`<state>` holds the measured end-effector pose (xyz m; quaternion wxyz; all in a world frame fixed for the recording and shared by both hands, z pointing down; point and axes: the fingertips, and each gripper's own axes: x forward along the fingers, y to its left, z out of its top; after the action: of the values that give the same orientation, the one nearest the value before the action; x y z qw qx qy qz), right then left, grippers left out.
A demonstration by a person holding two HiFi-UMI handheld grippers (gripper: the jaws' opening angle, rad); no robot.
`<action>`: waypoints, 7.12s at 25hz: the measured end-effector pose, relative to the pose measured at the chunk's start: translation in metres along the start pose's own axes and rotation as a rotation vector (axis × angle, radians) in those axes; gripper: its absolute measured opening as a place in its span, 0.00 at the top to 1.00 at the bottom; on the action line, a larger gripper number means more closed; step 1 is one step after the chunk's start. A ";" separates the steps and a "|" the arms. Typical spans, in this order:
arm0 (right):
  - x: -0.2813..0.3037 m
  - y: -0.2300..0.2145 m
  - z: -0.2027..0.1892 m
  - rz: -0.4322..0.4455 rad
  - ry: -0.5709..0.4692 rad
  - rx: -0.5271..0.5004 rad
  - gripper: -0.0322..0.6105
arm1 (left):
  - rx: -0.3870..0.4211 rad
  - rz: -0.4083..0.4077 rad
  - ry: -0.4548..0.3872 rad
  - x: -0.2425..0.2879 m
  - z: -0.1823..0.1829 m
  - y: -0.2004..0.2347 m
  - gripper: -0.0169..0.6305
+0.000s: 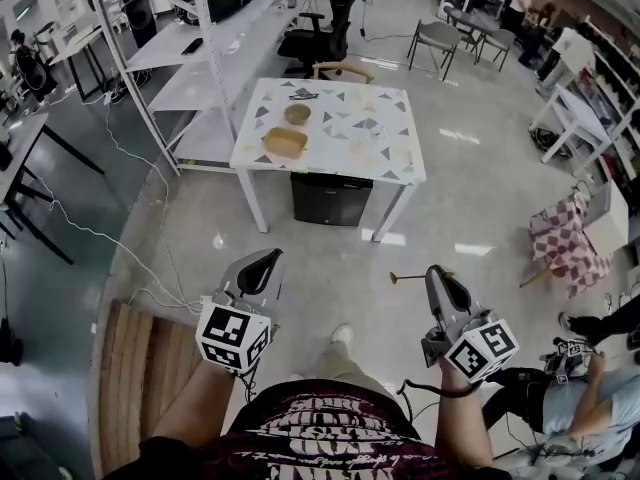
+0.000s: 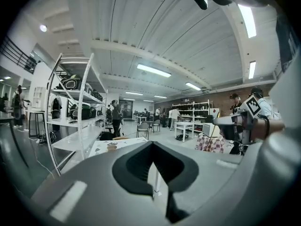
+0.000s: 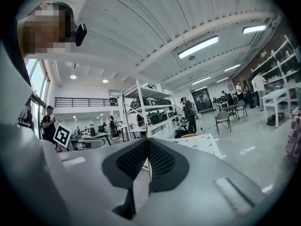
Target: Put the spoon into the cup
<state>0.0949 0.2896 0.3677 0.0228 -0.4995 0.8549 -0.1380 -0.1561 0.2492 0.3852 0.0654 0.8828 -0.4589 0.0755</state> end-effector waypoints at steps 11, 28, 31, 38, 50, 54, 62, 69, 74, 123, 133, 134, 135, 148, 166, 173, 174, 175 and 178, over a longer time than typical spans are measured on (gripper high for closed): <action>0.043 -0.052 0.004 -0.011 0.018 0.044 0.90 | -0.023 -0.019 0.046 0.070 -0.007 0.015 0.97; 0.093 -0.116 0.046 0.049 -0.015 0.052 0.90 | -0.015 0.013 0.037 0.149 0.026 0.025 0.97; 0.102 -0.132 0.055 0.070 -0.024 0.045 0.90 | -0.009 0.032 0.031 0.166 0.033 0.026 0.97; 0.119 -0.172 0.061 0.101 -0.023 0.042 0.90 | -0.003 0.086 0.025 0.191 0.040 0.025 0.97; 0.139 -0.188 0.044 0.136 0.004 0.098 0.90 | 0.008 0.122 0.077 0.195 0.029 0.033 0.97; 0.143 -0.192 0.042 0.124 0.000 0.098 0.90 | 0.007 0.103 0.079 0.205 0.025 0.036 0.97; 0.156 -0.203 0.039 0.080 0.005 0.098 0.90 | 0.009 0.030 0.062 0.240 0.028 0.037 0.97; 0.180 -0.217 0.044 0.046 0.002 0.102 0.90 | -0.006 0.014 0.066 0.269 0.026 0.064 0.97; 0.205 -0.225 0.052 0.044 -0.001 0.101 0.90 | 0.001 0.012 0.059 0.289 0.035 0.082 0.97; 0.389 -0.284 0.104 -0.048 0.004 0.076 0.90 | 0.001 -0.144 0.067 0.456 0.072 0.204 0.97; 0.405 -0.297 0.103 -0.045 0.005 0.086 0.90 | -0.008 -0.136 0.093 0.467 0.062 0.210 0.97; 0.410 -0.299 0.102 -0.039 0.008 0.087 0.90 | -0.009 -0.129 0.091 0.471 0.064 0.214 0.97; 0.416 -0.301 0.102 -0.031 0.010 0.087 0.90 | -0.010 -0.123 0.089 0.474 0.065 0.217 0.97; 0.475 -0.364 0.098 -0.016 0.052 0.123 0.90 | -0.016 -0.130 0.119 0.559 0.066 0.232 0.97; 0.552 -0.431 0.025 0.032 0.237 0.245 0.90 | -0.083 -0.092 0.263 0.639 0.014 0.256 0.97; 0.565 -0.453 -0.020 0.032 0.322 0.298 0.90 | -0.111 -0.076 0.340 0.656 -0.024 0.256 0.97; 0.567 -0.456 -0.026 0.031 0.332 0.302 0.90 | -0.116 -0.075 0.350 0.658 -0.029 0.256 0.97; 0.569 -0.460 -0.031 0.030 0.341 0.305 0.90 | -0.120 -0.074 0.361 0.661 -0.033 0.255 0.97; 0.573 -0.470 -0.048 0.028 0.365 0.320 0.90 | -0.129 -0.075 0.391 0.666 -0.047 0.251 0.97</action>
<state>0.1981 -0.4108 0.5925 -0.0512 -0.4443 0.8189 -0.3596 0.0119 -0.4181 0.5718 0.2125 0.8617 -0.4085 0.2131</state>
